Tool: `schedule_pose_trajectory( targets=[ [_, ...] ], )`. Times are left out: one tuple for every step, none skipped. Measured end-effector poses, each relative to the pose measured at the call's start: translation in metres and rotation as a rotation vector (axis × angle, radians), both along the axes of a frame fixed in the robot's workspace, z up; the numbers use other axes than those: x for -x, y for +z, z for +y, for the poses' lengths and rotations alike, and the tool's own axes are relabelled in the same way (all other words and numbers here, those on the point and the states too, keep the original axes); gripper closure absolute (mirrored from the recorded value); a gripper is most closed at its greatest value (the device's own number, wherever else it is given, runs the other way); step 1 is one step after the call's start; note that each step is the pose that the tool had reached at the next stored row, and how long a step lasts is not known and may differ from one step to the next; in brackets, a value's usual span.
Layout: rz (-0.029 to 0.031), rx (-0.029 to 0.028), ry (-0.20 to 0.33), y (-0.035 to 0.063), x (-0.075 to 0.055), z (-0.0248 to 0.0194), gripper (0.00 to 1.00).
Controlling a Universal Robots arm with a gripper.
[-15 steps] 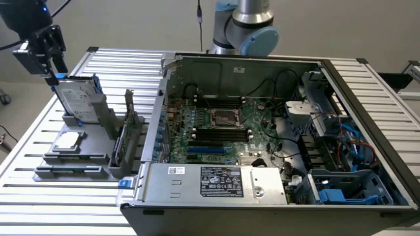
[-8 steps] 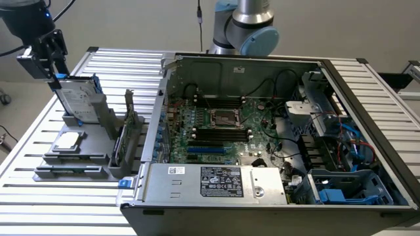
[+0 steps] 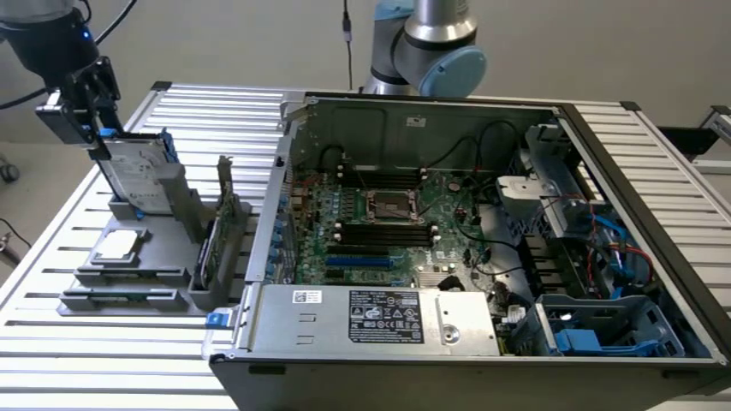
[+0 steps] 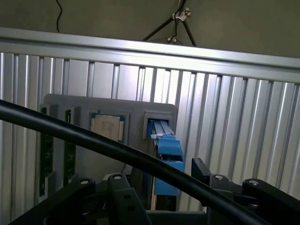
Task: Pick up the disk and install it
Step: 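Pick up the disk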
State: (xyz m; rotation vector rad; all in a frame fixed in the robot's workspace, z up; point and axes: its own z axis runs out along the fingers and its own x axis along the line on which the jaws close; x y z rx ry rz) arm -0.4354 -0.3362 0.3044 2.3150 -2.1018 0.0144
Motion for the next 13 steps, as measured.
schedule_pose_trajectory(
  targets=[
    [0.0001,-0.0034,0.0,-0.0007,0.0,-0.0002,0.4],
    [0.0007,-0.0061,0.0,-0.0013,0.0,-0.0002,0.4],
    [0.0014,-0.0084,0.0,-0.002,0.0,-0.0002,0.4],
    [0.0021,-0.0099,0.0,-0.0027,0.0001,-0.0002,0.4],
    [0.0028,-0.0111,0.0,-0.0034,0.0,-0.0003,0.4],
    [0.0038,-0.012,0.0,-0.0041,0.0,-0.0003,0.4],
    [0.0044,-0.0126,0.0,-0.0049,0.0,-0.0004,0.4],
    [0.0047,-0.0132,0.0,-0.0059,0.0,-0.0004,0.4],
    [0.005,-0.0136,0.0,-0.007,0.0,-0.0004,0.4],
    [0.005,-0.0137,0.0,-0.0082,0.0,-0.0004,0.4],
    [0.0051,-0.0138,0.0,-0.0092,0.0,-0.0004,0.4],
    [0.0051,-0.0137,0.0,-0.0099,0.0,-0.0004,0.4],
    [0.0051,-0.0138,0.0,-0.0105,0.0,-0.0004,0.4]
  ],
)
